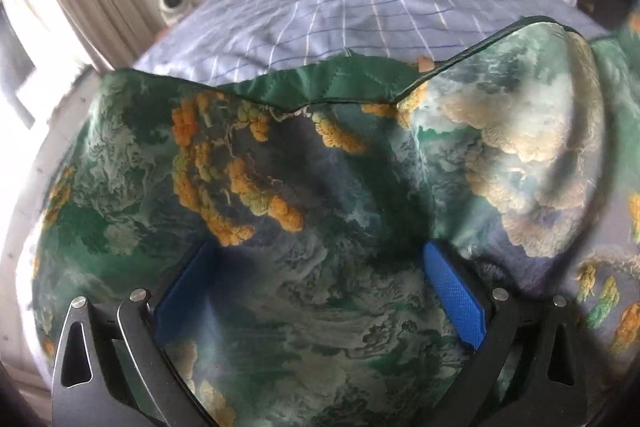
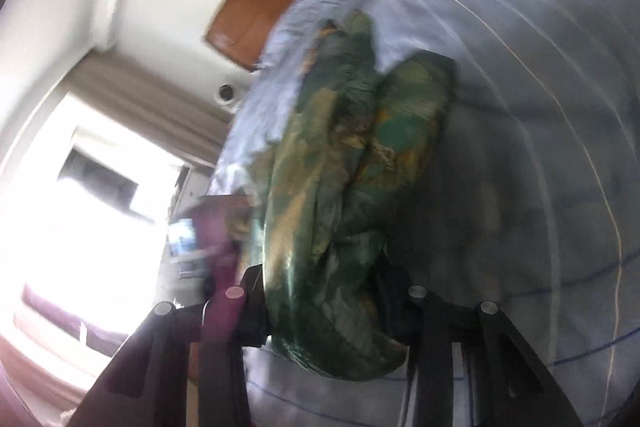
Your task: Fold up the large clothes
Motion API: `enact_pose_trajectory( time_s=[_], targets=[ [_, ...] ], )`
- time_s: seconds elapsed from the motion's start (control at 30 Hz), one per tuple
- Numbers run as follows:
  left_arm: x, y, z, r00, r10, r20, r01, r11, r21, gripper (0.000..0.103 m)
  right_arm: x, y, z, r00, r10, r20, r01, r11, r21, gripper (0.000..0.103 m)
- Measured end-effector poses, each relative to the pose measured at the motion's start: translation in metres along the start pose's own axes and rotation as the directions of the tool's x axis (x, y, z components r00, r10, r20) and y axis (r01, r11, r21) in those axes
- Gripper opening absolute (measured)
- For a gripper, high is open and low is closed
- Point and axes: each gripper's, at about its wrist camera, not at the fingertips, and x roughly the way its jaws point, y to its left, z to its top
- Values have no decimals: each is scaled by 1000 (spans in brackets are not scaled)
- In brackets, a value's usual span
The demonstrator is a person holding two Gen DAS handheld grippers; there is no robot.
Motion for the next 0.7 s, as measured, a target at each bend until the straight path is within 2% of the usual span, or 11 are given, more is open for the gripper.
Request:
enact_pose_trajectory(
  time_s=[0.07, 0.13, 0.23, 0.33, 0.4, 0.5, 0.57, 0.6, 0.63, 0.7],
  targets=[
    [-13, 20, -2, 997, -75, -6, 75, 997, -29, 102, 1, 52, 5, 1000, 4, 13, -3, 993, -114, 39],
    [-39, 59, -5, 991, -129, 35, 132, 988, -82, 102, 13, 116, 5, 1000, 18, 19, -13, 969, -247, 39],
    [-76, 128, -11, 984, -123, 126, 139, 981, -132, 102, 37, 186, -2, 999, 36, 9, -30, 927, -373, 39],
    [-99, 204, -27, 981, -74, 180, 110, 974, -200, 102, 88, 252, -20, 1000, 22, -20, -29, 874, -485, 39],
    [-108, 248, -44, 980, -40, 196, 90, 964, -251, 102, 126, 277, -35, 999, 2, -51, -28, 855, -517, 39],
    [-114, 308, -79, 980, 17, 197, 48, 946, -322, 102, 205, 309, -73, 993, -82, -80, 15, 784, -621, 39],
    [-113, 334, -98, 982, 40, 183, 26, 938, -346, 102, 261, 314, -108, 980, -164, -115, 46, 741, -669, 39],
    [-112, 345, -110, 984, 52, 172, 13, 936, -353, 102, 283, 314, -124, 972, -204, -116, 67, 715, -696, 39],
    [-110, 351, -115, 985, 55, 163, 6, 936, -353, 102, 308, 314, -147, 964, -249, -96, 98, 666, -739, 40],
    [-107, 362, -129, 987, 55, 148, -1, 940, -342, 102, 320, 310, -178, 957, -286, -43, 142, 594, -792, 40]
  ],
)
